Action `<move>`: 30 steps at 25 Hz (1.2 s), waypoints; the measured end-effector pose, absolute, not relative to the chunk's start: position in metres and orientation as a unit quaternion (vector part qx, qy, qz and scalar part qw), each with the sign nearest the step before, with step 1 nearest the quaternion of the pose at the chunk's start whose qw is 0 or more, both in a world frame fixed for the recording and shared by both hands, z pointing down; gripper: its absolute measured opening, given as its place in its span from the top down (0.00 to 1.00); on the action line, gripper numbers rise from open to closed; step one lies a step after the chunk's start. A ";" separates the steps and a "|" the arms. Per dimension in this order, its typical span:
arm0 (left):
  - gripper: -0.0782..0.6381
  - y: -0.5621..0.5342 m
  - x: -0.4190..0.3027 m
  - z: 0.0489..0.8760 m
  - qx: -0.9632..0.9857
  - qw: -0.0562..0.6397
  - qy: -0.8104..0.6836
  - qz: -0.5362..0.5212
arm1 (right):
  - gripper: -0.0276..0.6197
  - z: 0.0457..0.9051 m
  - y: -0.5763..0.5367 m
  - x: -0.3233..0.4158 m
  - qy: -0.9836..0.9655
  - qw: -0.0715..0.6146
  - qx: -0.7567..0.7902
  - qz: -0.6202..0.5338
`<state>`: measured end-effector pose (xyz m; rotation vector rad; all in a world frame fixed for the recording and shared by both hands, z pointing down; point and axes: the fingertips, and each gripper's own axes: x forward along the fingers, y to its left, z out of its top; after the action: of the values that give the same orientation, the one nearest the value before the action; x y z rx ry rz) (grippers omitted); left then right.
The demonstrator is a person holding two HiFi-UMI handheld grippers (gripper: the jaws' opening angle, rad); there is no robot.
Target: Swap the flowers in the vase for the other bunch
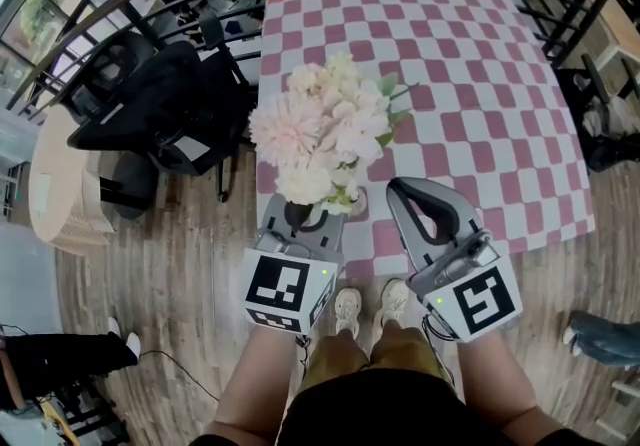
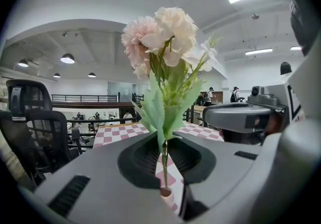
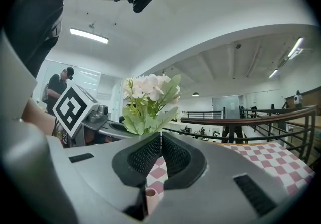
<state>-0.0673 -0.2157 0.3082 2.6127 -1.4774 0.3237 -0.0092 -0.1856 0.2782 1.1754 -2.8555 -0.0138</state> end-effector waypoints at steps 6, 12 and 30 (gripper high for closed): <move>0.82 -0.224 -0.066 0.320 0.860 0.069 -0.494 0.111 | 0.91 0.291 -0.193 -0.009 -0.927 0.036 0.374 0.007; 0.82 -0.229 -0.066 0.334 0.857 0.074 -0.496 0.118 | 0.91 0.301 -0.197 -0.009 -0.930 0.038 0.366 0.012; 0.82 -0.243 -0.068 0.383 0.850 0.100 -0.497 0.143 | 0.91 0.340 -0.213 -0.011 -0.931 0.053 0.358 0.045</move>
<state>-0.0683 -0.2429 0.3828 2.5120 -1.4697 0.4213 -0.0114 -0.2127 0.3396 1.0887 -2.8308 0.1361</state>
